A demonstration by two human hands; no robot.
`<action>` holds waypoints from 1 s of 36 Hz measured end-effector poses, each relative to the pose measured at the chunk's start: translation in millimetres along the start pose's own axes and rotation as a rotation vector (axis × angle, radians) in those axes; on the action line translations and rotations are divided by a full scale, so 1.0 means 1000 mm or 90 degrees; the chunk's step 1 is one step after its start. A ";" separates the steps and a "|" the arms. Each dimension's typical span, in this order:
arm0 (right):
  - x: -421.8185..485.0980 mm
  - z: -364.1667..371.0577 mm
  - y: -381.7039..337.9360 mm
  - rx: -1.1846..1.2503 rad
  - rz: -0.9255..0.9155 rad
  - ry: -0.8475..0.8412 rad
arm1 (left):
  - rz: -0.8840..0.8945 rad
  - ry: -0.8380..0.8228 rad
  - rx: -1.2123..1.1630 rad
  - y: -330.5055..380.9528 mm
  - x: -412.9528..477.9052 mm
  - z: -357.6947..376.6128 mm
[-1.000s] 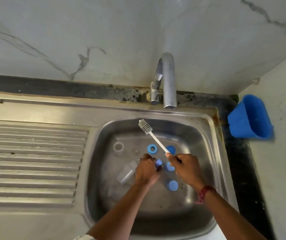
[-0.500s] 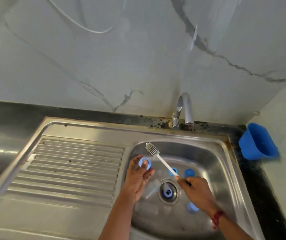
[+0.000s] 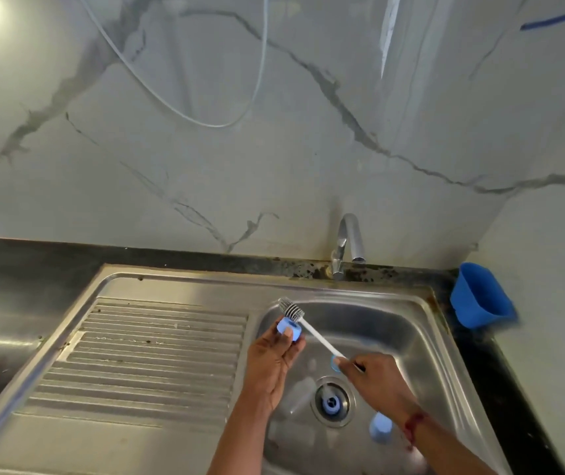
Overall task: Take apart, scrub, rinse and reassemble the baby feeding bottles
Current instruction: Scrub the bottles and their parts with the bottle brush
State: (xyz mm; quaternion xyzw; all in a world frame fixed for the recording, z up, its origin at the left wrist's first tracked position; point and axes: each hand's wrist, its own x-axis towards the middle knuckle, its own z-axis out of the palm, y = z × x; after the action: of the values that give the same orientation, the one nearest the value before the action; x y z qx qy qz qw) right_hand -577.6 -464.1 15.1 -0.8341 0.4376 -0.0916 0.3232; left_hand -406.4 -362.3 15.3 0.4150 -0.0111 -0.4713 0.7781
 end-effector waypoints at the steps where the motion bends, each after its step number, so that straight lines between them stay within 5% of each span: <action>1: 0.002 -0.001 -0.001 -0.007 -0.003 -0.001 | 0.010 0.015 -0.008 0.000 0.002 0.001; 12: -0.003 -0.020 0.003 -0.055 -0.015 -0.032 | 0.090 0.085 0.006 0.002 0.014 -0.006; 19: 0.006 -0.017 0.000 -0.046 -0.008 -0.011 | 0.075 0.013 0.127 -0.006 0.007 0.003; 36: -0.013 -0.010 0.006 0.019 0.009 -0.033 | 0.034 0.077 0.023 -0.009 0.008 -0.001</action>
State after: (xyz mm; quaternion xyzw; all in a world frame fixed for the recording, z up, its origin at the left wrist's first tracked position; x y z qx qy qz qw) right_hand -593.7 -461.2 21.1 -0.8284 0.4332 -0.0741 0.3473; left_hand -408.1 -369.2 5.8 0.4566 0.0167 -0.4243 0.7818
